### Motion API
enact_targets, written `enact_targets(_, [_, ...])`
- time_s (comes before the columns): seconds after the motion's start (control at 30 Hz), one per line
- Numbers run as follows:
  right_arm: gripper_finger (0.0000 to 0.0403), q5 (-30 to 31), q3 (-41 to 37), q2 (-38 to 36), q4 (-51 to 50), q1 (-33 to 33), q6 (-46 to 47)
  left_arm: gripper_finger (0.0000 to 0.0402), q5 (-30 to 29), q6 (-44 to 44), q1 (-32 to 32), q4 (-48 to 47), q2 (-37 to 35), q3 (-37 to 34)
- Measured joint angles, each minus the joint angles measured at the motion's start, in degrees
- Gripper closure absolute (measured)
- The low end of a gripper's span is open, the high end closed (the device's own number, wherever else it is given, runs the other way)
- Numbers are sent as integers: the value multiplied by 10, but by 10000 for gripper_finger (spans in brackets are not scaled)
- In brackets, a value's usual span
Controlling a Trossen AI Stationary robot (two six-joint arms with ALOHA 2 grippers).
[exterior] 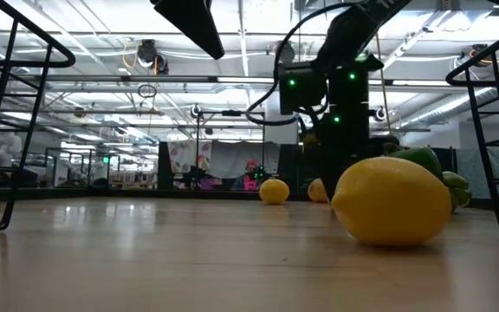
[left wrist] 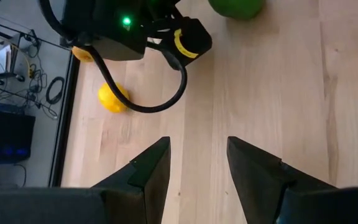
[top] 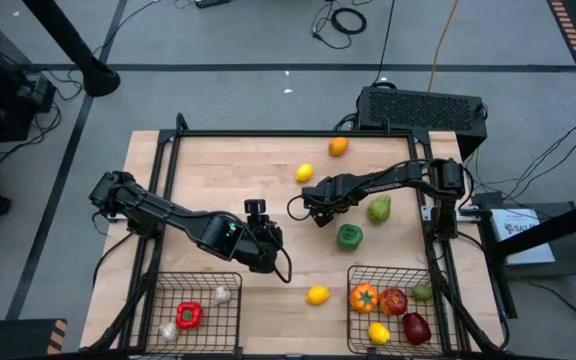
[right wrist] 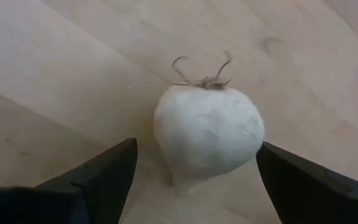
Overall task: Sort produce into baskets
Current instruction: Put the white garlic into the left black wire basket
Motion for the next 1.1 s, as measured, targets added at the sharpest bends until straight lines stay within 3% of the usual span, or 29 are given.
enact_targets(0.2, [103, -21, -6, -1, 30, -1, -30, 236, 0, 1, 0, 0, 0, 0])
enact_targets(0.63, [204, -29, -6, -1, 53, 0, -46, 236, 0, 2, 0, 0, 0, 0])
enact_targets(0.9, [211, -27, 2, -1, 60, 0, -69, 236, 0, 2, 0, 0, 0, 0])
enact_targets(1.1, [205, -32, 55, -4, 58, 11, -117, 236, 0, 2, 0, 0, 0, 0])
